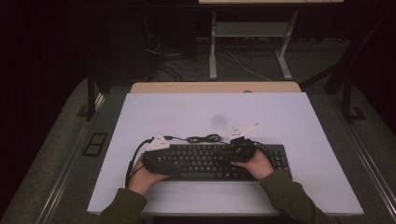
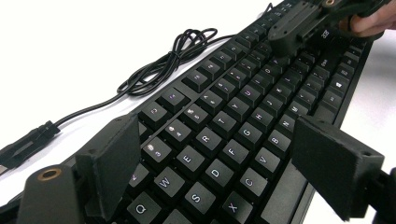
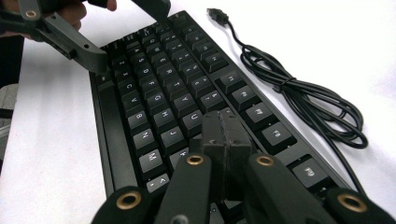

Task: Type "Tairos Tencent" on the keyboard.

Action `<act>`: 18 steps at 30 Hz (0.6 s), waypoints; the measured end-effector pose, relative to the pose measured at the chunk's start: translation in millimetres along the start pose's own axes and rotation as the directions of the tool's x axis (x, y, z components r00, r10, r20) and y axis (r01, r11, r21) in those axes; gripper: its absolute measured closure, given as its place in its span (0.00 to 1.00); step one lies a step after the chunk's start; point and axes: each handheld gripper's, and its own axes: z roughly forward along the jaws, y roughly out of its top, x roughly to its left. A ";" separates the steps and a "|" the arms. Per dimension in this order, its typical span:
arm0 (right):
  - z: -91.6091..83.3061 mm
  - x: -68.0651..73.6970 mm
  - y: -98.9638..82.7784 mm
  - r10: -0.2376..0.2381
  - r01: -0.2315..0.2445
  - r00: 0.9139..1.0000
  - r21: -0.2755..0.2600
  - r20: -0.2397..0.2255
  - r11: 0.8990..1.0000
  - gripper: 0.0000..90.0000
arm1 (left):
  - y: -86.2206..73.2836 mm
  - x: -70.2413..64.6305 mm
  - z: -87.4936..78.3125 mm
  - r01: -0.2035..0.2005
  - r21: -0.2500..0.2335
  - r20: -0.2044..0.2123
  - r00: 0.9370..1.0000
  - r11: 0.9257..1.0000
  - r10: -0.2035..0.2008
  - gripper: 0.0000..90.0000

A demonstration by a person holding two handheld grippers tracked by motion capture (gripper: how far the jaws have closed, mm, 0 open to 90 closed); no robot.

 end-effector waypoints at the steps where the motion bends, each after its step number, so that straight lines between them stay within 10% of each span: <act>1: 1.1 0.2 -0.4 -0.001 0.001 1.000 0.007 0.001 1.000 0.99 | 0.0 -0.1 -0.1 0.001 -0.001 -0.001 1.000 1.000 -0.001 0.18; 18: 12.9 0.7 -4.7 -0.003 0.002 1.000 0.078 0.022 0.997 1.00 | 0.0 0.0 -1.2 0.008 -0.008 -0.008 1.000 1.000 -0.008 0.18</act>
